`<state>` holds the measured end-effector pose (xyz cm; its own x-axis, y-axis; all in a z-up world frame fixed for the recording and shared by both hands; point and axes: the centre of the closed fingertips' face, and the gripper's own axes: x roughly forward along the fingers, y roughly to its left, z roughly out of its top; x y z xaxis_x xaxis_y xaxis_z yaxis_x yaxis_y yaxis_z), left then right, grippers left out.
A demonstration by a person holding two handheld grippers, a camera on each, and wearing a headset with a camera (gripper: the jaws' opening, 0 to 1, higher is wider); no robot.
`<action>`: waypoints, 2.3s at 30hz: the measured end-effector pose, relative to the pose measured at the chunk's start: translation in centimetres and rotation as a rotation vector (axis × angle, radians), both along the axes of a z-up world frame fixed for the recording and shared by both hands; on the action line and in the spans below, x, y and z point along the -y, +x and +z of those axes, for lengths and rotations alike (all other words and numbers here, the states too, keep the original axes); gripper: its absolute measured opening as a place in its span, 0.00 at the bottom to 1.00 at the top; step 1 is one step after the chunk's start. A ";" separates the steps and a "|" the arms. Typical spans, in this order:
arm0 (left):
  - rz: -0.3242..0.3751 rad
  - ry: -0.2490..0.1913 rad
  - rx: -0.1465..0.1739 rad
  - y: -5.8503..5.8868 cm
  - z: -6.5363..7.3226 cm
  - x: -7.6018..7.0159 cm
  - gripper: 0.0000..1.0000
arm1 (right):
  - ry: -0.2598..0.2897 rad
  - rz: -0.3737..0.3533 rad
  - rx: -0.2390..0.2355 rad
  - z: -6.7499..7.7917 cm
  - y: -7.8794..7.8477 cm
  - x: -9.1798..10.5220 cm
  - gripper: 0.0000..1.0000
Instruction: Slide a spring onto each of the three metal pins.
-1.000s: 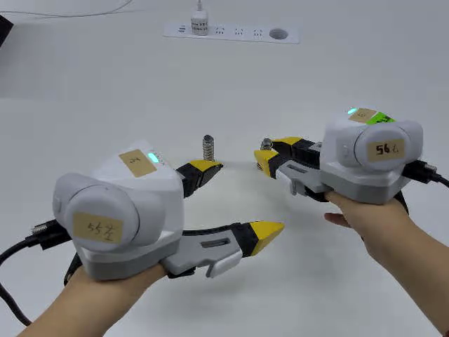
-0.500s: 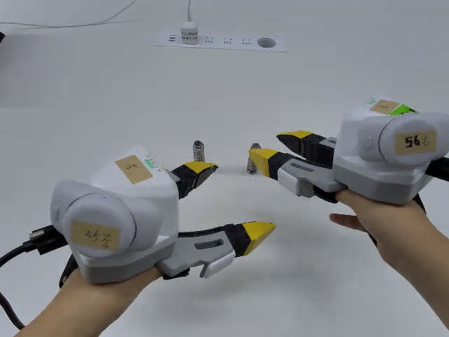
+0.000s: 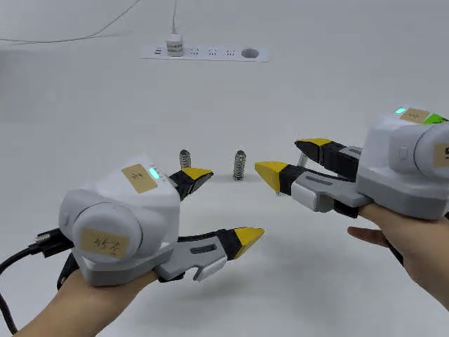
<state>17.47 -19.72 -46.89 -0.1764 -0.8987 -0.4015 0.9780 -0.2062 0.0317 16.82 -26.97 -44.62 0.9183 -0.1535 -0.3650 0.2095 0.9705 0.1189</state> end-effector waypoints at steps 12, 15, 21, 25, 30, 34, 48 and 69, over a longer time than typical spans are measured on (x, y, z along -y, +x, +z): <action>-0.025 0.022 0.015 -0.5 -1.0 1.9 0.53 | 0.009 -0.020 0.022 0.5 -2.7 0.7 0.51; -0.031 0.024 0.021 -0.7 -1.2 2.4 0.51 | 0.021 -0.017 0.027 0.4 -3.3 0.7 0.51; -0.050 0.019 0.040 -0.9 -1.4 3.6 0.48 | 0.043 -0.003 0.041 0.3 -4.5 0.4 0.51; -0.059 0.014 0.036 -0.9 -1.5 4.4 0.45 | 0.034 0.002 0.040 0.3 -5.1 0.3 0.51; -0.080 0.027 0.043 -1.3 -1.9 5.2 0.41 | 0.024 -0.003 0.023 -0.1 -6.2 0.6 0.51; -0.090 0.038 0.050 -1.5 -2.4 5.9 0.40 | 0.030 -0.014 0.014 -0.8 -6.9 0.8 0.51; -0.128 0.104 0.101 -2.0 -5.0 8.2 0.33 | 0.015 -0.011 -0.017 -1.7 -8.3 1.1 0.53; -0.147 0.176 0.054 -2.1 -6.9 9.8 0.20 | 0.069 -0.050 -0.019 -2.5 -8.8 1.5 0.52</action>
